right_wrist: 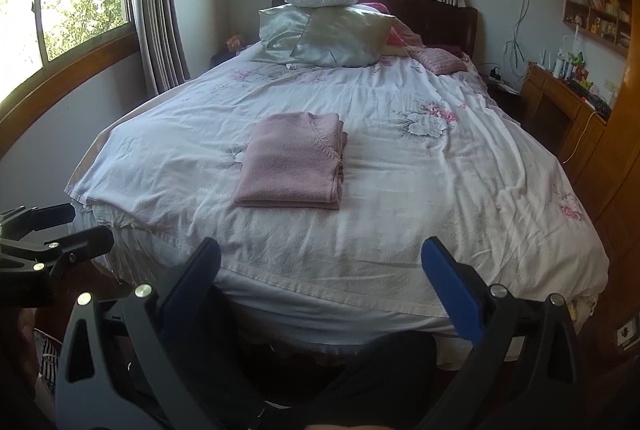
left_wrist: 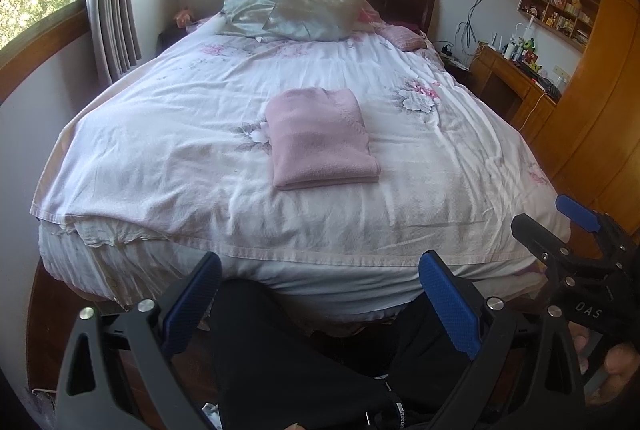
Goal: Fold small clothes
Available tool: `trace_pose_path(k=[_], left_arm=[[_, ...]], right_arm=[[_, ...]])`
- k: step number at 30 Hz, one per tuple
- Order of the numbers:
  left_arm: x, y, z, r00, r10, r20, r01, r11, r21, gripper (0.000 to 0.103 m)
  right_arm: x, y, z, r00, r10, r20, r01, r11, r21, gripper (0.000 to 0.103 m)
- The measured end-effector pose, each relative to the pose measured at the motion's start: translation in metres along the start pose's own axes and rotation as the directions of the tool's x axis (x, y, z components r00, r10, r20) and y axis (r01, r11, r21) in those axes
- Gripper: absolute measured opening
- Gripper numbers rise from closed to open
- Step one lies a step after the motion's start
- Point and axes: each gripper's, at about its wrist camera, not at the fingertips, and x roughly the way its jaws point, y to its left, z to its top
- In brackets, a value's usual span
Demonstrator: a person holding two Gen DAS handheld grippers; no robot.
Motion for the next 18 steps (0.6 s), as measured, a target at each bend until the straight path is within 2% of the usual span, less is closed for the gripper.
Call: trace_pose_path(k=[18], left_arm=[[0.008,0.006,0.006,1.0,0.024,0.003,-0.024,1.0,0.005,0.099]], right_arm=[[0.008,-0.003,0.0,1.0,0.006,0.001,-0.006,1.0,0.003,0.1]])
